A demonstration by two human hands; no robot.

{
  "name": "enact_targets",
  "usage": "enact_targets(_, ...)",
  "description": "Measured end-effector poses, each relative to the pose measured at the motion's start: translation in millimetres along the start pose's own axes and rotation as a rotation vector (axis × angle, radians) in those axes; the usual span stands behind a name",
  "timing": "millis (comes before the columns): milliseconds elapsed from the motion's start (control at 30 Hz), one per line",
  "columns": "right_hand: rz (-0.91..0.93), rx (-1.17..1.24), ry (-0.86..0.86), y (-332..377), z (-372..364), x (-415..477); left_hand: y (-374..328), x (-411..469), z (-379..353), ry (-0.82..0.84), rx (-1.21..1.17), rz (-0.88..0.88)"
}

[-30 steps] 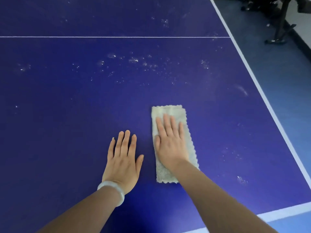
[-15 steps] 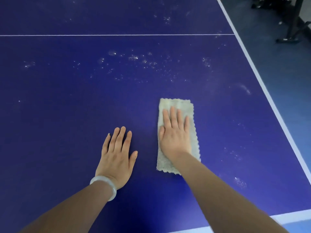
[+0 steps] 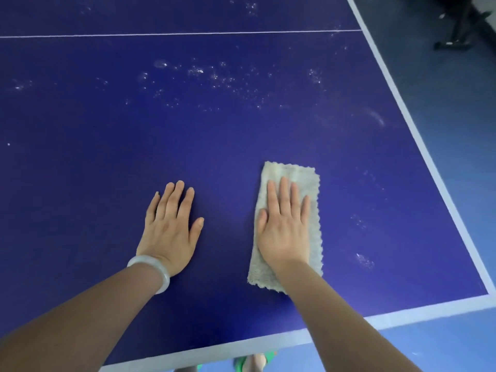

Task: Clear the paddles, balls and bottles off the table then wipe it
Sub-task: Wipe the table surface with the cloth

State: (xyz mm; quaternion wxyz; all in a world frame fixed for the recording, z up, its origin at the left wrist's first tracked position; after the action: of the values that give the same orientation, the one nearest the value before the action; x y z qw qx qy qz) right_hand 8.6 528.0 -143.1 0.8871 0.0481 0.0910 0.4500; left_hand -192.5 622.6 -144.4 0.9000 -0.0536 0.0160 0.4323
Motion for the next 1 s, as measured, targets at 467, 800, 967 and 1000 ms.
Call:
enact_targets(467,0.217,-0.072,0.017,-74.8,7.1,-45.3,-117.5,48.1,-1.5,0.001,-0.075,0.127)
enact_targets(800,-0.231,0.010,-0.115,-136.5,21.6,5.1,-120.1,48.7,-5.2,-0.016,-0.002,0.139)
enact_targets(967,0.360,-0.097,0.024,-124.2,20.1,-51.1,-121.5,49.0,-3.6,-0.011,0.000,0.148)
enact_targets(1000,0.387,-0.091,0.016,-142.3,22.9,-52.5,-121.8,49.4,-4.0,-0.012,0.002,0.149)
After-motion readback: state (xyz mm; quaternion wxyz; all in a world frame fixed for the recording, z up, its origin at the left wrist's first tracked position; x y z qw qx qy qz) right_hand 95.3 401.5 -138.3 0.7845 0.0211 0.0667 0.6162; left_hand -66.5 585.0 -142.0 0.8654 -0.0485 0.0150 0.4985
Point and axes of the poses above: each hand's wrist, its own x-axis towards the middle knuckle, its own z-axis out of the back of the hand, y = z × x, the point moved 1 cm from there along x, towards the middle knuckle, and after that the axes turned 6 degrees about -z, right-handed, at the moved point
